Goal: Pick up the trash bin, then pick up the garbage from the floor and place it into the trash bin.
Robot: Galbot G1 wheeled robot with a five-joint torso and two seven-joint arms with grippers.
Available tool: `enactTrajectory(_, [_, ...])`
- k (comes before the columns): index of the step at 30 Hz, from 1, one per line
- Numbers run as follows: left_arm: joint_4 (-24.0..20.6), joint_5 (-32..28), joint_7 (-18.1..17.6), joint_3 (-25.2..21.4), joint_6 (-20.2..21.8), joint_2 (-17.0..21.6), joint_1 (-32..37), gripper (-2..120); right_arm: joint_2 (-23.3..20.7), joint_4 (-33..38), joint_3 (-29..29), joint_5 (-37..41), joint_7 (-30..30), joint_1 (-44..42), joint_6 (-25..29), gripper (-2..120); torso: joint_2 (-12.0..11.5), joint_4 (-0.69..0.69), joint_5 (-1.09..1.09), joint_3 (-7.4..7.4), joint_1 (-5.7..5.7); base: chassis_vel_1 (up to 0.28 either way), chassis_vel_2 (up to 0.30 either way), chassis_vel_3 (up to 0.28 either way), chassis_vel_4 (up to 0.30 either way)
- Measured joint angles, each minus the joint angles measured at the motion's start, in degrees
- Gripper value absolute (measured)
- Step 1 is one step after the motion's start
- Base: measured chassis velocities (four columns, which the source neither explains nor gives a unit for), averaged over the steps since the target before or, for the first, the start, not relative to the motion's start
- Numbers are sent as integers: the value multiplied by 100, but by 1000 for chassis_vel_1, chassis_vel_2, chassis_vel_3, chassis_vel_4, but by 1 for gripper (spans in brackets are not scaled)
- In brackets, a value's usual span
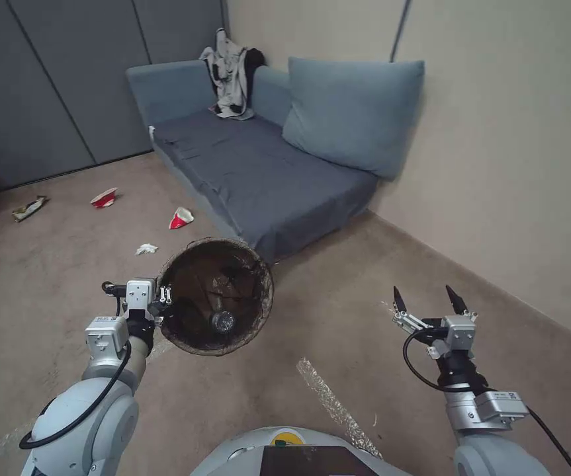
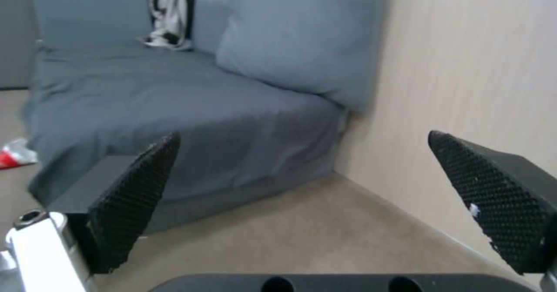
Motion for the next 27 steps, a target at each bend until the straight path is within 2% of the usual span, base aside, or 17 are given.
enactTrajectory(27, [2, 23, -20, -12, 6, -27, -13, 4, 10, -111, -60, -59, 3, 52, -8, 100, 0, 0, 0, 0, 0, 81, 87, 84, 83])
